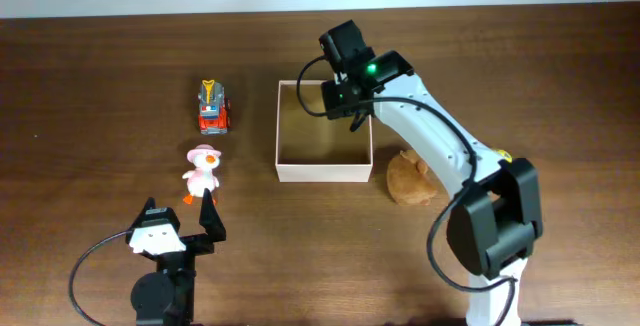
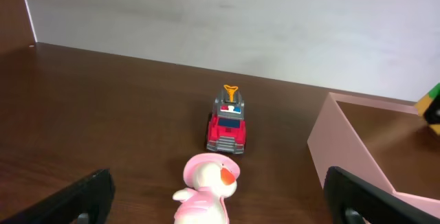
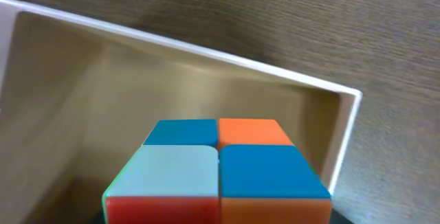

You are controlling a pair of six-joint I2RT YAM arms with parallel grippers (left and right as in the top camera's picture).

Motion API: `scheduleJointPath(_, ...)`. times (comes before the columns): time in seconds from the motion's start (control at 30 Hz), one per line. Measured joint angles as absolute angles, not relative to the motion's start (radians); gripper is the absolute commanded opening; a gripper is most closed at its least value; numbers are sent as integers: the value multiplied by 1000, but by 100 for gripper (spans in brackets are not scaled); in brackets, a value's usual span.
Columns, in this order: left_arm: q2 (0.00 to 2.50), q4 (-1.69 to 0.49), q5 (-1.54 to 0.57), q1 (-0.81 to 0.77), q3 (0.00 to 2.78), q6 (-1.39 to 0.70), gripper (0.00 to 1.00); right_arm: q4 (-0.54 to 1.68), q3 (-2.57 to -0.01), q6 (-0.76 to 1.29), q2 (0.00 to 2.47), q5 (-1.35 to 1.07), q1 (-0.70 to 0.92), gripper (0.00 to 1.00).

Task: Pack container
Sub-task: 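Carry the cube with right gripper over the box, then lower cube into box corner and open right gripper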

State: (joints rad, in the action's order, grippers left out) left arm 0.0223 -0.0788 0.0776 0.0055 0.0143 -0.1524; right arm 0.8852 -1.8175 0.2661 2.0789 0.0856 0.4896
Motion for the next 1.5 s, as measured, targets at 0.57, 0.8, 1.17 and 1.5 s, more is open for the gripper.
scheduleJointPath(0.57,22,-78,78,6,14,-152,99,861,-1818,265,2159,161,490,50)
scheduleJointPath(0.8,22,-79,78,6,14,-152,99,859,-1818,272,2159,175,484,61)
scheduleJointPath(1.17,22,-79,78,6,14,-152,99,859,-1818,270,2160,176,482,61)
scheduleJointPath(1.5,22,-79,77,6,14,-152,99,884,-1818,260,2159,146,482,48)
